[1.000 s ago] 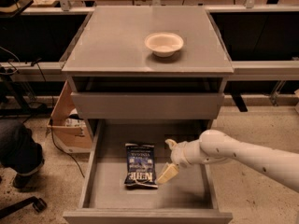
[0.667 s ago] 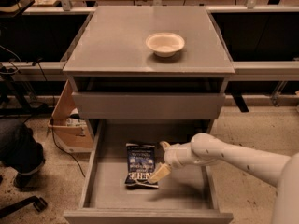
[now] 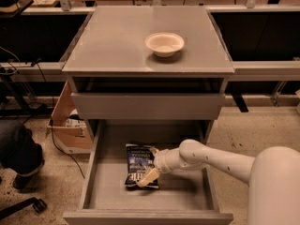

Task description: Pick blue chip bag from middle drawer and place on counter

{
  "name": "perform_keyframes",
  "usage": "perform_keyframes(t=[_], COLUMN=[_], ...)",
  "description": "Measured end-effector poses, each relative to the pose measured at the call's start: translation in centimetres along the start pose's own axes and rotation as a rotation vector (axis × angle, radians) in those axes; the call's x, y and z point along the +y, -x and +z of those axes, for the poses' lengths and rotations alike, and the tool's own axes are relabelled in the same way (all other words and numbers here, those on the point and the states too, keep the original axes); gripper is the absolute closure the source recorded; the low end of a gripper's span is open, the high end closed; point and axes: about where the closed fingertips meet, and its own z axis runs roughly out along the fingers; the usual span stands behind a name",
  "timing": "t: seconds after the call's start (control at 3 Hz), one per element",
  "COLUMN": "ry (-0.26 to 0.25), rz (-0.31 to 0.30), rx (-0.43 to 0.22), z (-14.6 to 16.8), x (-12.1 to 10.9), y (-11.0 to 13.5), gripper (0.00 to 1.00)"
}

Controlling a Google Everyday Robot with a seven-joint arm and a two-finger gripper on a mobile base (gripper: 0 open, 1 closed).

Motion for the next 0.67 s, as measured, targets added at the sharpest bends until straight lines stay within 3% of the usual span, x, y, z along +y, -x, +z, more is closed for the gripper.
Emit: perform_keyframes(t=[0.67], ry=[0.033], rz=[-0.003], rx=[-0.048], z=[1.58], x=[0.91], y=[-0.4], gripper=[0.49])
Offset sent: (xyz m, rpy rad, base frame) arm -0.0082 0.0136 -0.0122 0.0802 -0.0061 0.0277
